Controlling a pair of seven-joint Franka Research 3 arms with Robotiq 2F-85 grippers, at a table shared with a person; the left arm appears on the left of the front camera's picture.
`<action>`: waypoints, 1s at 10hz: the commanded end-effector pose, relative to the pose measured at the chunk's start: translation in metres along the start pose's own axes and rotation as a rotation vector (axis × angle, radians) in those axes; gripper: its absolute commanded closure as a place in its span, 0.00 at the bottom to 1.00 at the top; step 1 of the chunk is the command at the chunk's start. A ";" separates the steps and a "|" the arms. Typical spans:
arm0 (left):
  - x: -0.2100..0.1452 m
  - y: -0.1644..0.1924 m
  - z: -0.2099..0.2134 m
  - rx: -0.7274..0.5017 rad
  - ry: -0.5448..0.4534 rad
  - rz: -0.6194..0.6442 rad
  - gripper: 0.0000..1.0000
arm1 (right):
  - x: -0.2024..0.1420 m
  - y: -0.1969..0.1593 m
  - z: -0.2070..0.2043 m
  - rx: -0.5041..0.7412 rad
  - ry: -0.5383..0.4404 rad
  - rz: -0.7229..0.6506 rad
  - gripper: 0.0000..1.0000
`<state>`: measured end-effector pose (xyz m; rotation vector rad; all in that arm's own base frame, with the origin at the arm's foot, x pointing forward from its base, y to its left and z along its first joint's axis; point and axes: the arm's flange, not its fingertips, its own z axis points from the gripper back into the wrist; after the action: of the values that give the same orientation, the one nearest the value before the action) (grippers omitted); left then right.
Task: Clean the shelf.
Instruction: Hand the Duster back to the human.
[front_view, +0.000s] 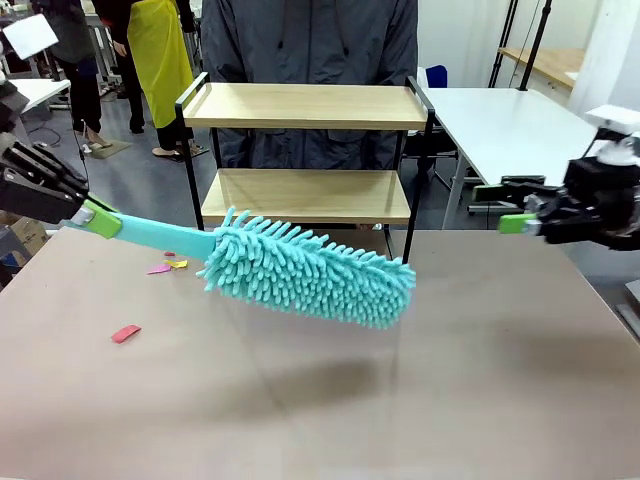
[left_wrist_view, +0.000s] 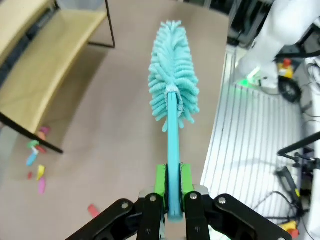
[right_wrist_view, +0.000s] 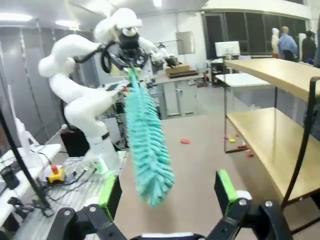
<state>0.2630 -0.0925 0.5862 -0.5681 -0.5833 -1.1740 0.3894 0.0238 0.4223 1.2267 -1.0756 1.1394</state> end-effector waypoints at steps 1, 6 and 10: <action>-0.007 -0.003 -0.004 -0.036 -0.059 -0.014 0.86 | -0.018 -0.025 0.002 -0.067 0.126 -0.061 0.00; -0.002 0.000 -0.002 0.004 0.007 0.011 0.86 | -0.007 -0.006 -0.003 -0.013 0.020 -0.011 0.00; 0.004 0.019 -0.017 -0.045 -0.051 -0.054 0.86 | -0.038 -0.011 -0.041 -0.107 0.109 0.021 0.00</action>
<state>0.2774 -0.1006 0.5715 -0.5975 -0.5739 -1.1848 0.3958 0.0456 0.3878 1.1215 -1.0194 1.1276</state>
